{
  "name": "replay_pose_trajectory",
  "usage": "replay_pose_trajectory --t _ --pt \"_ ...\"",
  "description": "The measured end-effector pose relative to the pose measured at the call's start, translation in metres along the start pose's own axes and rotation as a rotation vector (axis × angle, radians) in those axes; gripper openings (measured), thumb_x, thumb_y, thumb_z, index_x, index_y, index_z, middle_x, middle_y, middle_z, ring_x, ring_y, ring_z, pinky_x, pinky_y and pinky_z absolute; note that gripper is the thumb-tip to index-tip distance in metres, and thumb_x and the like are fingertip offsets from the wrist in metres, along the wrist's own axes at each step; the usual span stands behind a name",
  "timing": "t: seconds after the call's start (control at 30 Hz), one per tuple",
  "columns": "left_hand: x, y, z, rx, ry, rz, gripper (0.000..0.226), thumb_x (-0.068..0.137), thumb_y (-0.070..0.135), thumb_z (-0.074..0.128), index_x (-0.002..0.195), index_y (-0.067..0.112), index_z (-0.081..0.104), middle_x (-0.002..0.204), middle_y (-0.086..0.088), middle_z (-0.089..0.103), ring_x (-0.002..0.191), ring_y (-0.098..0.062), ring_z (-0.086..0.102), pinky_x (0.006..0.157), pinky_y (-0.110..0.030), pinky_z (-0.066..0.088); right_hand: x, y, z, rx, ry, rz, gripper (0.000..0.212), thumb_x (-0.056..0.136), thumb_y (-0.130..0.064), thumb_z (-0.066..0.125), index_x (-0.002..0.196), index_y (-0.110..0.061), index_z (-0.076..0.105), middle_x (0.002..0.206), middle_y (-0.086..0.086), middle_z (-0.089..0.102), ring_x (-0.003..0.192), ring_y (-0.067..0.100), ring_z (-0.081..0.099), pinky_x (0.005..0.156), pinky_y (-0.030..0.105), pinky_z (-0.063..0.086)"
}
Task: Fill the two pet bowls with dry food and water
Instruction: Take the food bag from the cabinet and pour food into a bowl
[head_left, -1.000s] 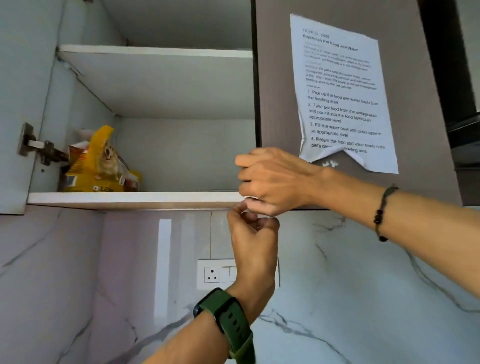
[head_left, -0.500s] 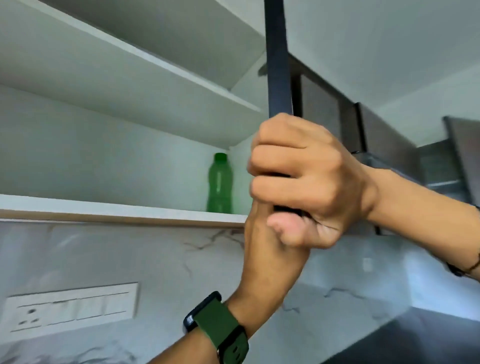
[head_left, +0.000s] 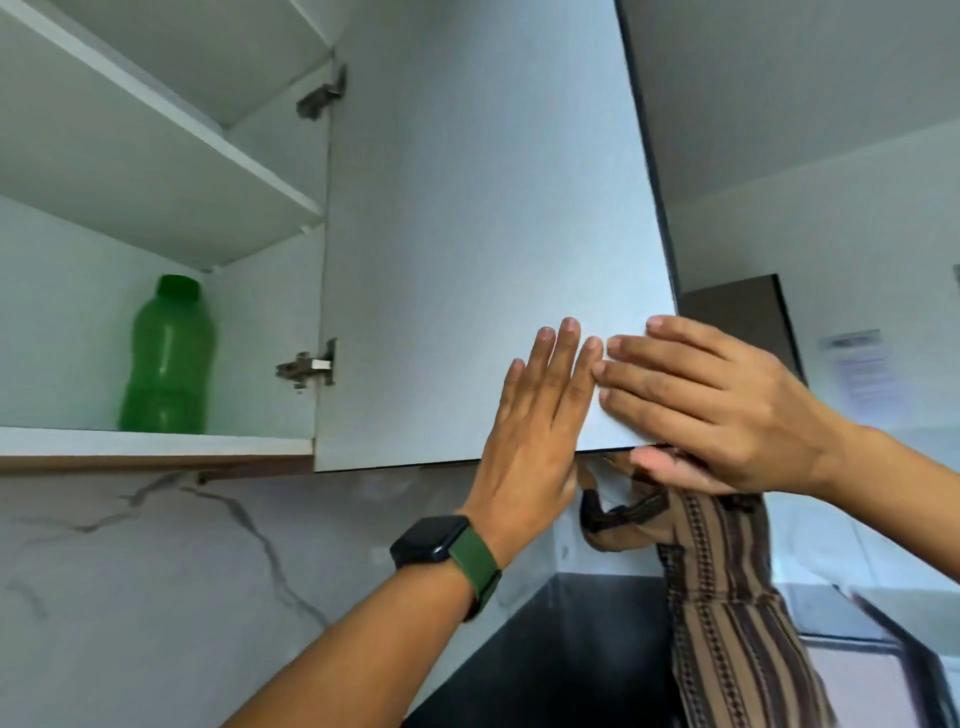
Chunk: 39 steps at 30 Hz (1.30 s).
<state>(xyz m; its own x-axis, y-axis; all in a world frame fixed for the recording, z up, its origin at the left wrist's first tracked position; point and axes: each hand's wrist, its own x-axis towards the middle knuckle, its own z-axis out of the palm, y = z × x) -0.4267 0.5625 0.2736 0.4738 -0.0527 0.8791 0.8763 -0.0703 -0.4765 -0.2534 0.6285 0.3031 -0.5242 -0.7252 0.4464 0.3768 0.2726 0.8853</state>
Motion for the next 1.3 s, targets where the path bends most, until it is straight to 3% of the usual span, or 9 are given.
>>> replay_pose_trajectory --t 0.17,0.3,0.4,0.53,0.63,0.83,0.97,1.13,1.3 --pt "-0.009 -0.005 0.063 0.29 -0.284 -0.058 0.106 0.061 -0.019 0.058 0.147 0.009 0.004 0.157 -0.014 0.012 0.142 -0.032 0.005 0.112 -0.047 0.01 -0.059 0.021 0.03 -0.09 -0.377 0.041 0.043 0.092 -0.031 0.051 0.125 -0.005 0.06 0.131 0.017 0.057 0.122 0.038 0.053 0.103 0.052 0.039" --pt "-0.007 -0.007 0.086 0.362 -0.324 -0.074 0.101 0.055 -0.017 0.067 0.145 0.004 0.025 0.153 -0.015 0.027 0.139 -0.03 0.016 0.109 -0.047 0.016 -0.083 0.018 0.06 -0.119 -0.349 0.078 0.047 0.091 -0.012 0.055 0.136 -0.005 0.044 0.138 0.019 0.05 0.129 0.038 0.045 0.108 0.05 0.036" --pt "-0.009 -0.009 0.089 0.334 -0.378 -0.078 0.094 0.065 -0.016 0.064 0.146 0.005 0.022 0.154 -0.015 0.023 0.14 -0.029 0.009 0.111 -0.047 0.01 -0.093 0.011 0.079 -0.115 -0.265 0.147 0.053 0.09 -0.009 0.058 0.138 -0.008 0.037 0.14 0.018 0.047 0.131 0.039 0.042 0.109 0.053 0.032" --pt "-0.011 -0.019 0.078 0.271 -0.529 -0.094 0.083 0.086 -0.002 0.054 0.148 0.012 0.0 0.153 -0.003 -0.011 0.141 -0.024 -0.013 0.112 -0.045 -0.006 -0.084 -0.009 0.091 -0.143 -0.19 0.281 0.044 0.09 -0.018 0.057 0.133 -0.011 0.051 0.137 0.017 0.051 0.127 0.045 0.044 0.102 0.063 0.033" --pt "-0.013 -0.03 0.055 0.209 -0.634 -0.136 0.074 0.095 0.025 0.05 0.15 0.014 0.003 0.159 -0.002 -0.007 0.147 -0.021 -0.008 0.117 -0.045 -0.001 -0.049 -0.035 0.094 -0.089 -0.193 0.454 0.034 0.091 -0.025 0.048 0.114 -0.009 0.068 0.123 0.016 0.064 0.117 0.044 0.056 0.096 0.063 0.04" --pt "-0.043 -0.087 -0.05 0.266 -0.662 -0.278 0.058 0.092 0.034 0.044 0.141 0.005 0.036 0.153 -0.015 0.028 0.141 -0.027 0.029 0.113 -0.047 0.026 0.075 -0.098 0.128 0.337 0.044 0.766 0.035 0.08 -0.022 0.041 0.084 -0.007 0.072 0.09 0.01 0.074 0.086 0.028 0.071 0.081 0.042 0.052" --pt "-0.05 -0.131 -0.157 0.547 -0.765 -0.308 0.056 0.082 0.041 0.045 0.114 -0.001 0.062 0.129 -0.026 0.056 0.113 -0.037 0.06 0.089 -0.047 0.049 0.178 -0.134 0.133 0.645 0.171 0.858 0.028 0.078 -0.023 0.047 0.079 -0.009 0.071 0.075 0.007 0.073 0.066 0.027 0.068 0.063 0.031 0.052" --pt "-0.048 -0.141 -0.308 0.925 -0.805 -0.479 0.043 0.091 0.037 0.051 0.123 0.008 0.057 0.146 -0.017 0.039 0.126 -0.033 0.048 0.101 -0.038 0.039 0.311 -0.18 0.123 1.086 0.226 0.871 0.028 0.092 -0.027 0.049 0.113 -0.016 0.065 0.109 0.008 0.069 0.101 0.03 0.061 0.078 0.034 0.045" --pt "-0.036 -0.111 -0.44 1.24 -0.794 -0.619 0.036 0.093 0.029 0.051 0.122 0.009 0.056 0.147 -0.012 0.037 0.124 -0.03 0.047 0.101 -0.035 0.037 0.439 -0.206 0.079 1.46 0.375 0.779 0.025 0.09 -0.032 0.051 0.107 -0.02 0.065 0.108 0.006 0.069 0.101 0.032 0.061 0.082 0.034 0.049"
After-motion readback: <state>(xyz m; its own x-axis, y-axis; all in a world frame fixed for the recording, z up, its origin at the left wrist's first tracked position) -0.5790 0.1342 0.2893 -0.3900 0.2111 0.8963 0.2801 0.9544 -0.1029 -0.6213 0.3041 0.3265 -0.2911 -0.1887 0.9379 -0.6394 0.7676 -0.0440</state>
